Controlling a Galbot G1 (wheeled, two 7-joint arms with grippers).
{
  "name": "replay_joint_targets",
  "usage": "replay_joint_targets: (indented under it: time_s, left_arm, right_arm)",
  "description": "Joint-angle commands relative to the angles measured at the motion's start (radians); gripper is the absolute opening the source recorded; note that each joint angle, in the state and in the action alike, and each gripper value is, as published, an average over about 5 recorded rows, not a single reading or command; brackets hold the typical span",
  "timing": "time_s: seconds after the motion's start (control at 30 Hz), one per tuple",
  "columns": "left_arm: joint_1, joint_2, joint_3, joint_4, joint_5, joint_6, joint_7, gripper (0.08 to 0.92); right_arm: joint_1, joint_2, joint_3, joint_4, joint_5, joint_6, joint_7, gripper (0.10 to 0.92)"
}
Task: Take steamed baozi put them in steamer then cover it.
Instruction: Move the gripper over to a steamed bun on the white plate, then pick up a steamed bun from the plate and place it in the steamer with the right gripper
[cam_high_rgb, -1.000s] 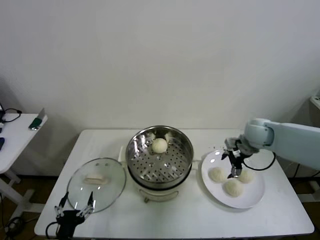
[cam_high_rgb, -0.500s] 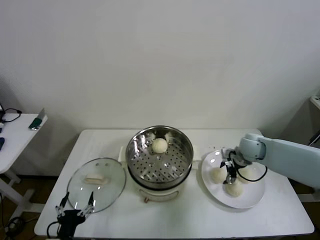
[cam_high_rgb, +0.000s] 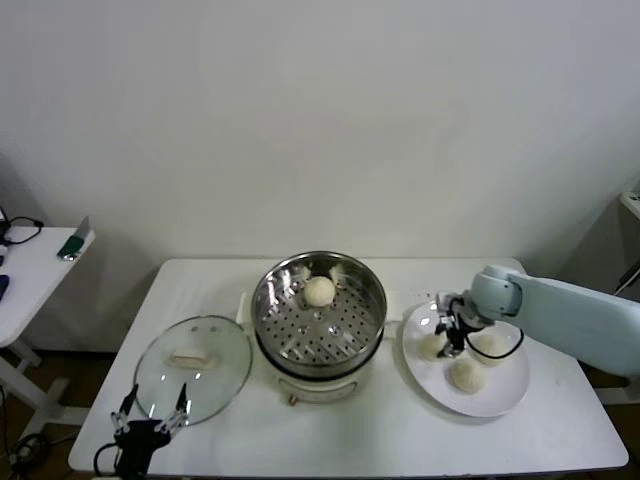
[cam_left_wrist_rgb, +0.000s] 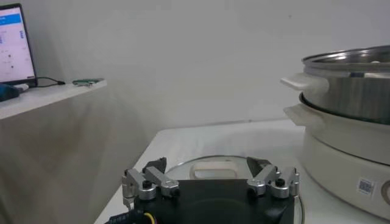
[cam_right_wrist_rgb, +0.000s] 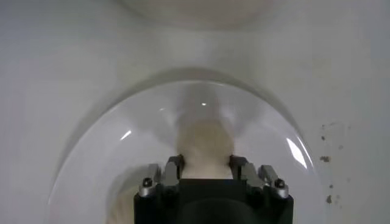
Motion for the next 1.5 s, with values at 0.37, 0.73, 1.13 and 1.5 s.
replay_joint_targets:
  time_s: [0.37,0.73,1.13,1.5]
  left_arm:
    - [-0.006,0.010,0.003,-0.002,-0.001,0.003,0.000,0.823]
    - [-0.020,0.015,0.008,0.000,-0.004,0.009,0.003,0.823]
    - [-0.015,0.014,-0.002,-0.022,-0.004,0.014,0.005,0.823]
    - [-0.012,0.010,-0.004,-0.026,-0.004,0.013,0.005,0.823]
  right_arm:
    - [0.867,0.110,-0.382,0.130,0.371,0.050,-0.167,0.475]
    - [0.716,0.377,-0.142,0.307,0.589,-0.161,0.024,0.475]
    - [0.443,0.572,-0.137,0.181,0.479,-0.240,0.161,0.475]
    - [0.327,0.636,-0.143,0.074,0.421,-0.283,0.241,0.476]
